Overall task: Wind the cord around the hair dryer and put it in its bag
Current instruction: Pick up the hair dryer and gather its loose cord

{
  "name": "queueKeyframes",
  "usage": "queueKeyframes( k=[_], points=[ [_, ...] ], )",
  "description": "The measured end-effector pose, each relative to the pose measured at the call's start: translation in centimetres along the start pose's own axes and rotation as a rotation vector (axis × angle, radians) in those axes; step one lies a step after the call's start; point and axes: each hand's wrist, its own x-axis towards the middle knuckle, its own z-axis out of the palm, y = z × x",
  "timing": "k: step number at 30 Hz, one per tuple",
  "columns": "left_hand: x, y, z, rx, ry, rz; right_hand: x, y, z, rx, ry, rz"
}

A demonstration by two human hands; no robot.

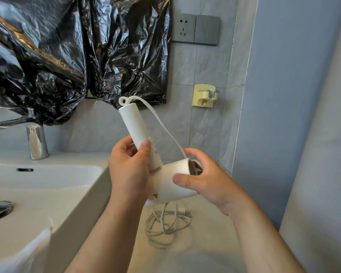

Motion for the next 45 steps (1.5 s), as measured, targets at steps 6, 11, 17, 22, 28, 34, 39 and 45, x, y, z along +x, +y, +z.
queueKeyframes(
  k=[6, 11, 17, 22, 28, 34, 39, 45],
  points=[
    [0.4, 1.2, -0.7, 0.188, -0.155, 0.096, -0.1, -0.5, -1.0, -0.025, 0.112, -0.108],
    [-0.5, 2.2, -1.2, 0.825, -0.187, 0.930, -0.5, -1.4, -1.0, -0.162, 0.155, -0.088],
    [0.7, 2.0, -3.0, 1.467, -0.466, 1.133, -1.4, -2.4, -2.0, -0.230, 0.118, -0.080],
    [1.6, 1.7, -4.0, 1.386, -0.483, 1.172, -1.9, -3.3, -1.9, -0.311, 0.092, -0.104],
    [2.8, 1.5, -4.9, 1.360, -0.528, 1.115, -1.4, -3.0, -1.9, 0.047, 0.151, -0.204],
    [2.5, 1.3, -5.0, 1.317, -0.594, 1.077, -1.2, -3.4, -1.8, 0.458, 0.198, -0.035],
    [2.9, 1.3, -5.2, 1.352, -0.632, 1.019, -0.5, -3.1, -2.3, 0.640, 0.296, 0.081],
    [3.4, 0.5, -5.6, 1.456, -0.474, 1.002, -0.5, -2.9, -2.5, 0.410, 0.338, 0.140]
  ],
)
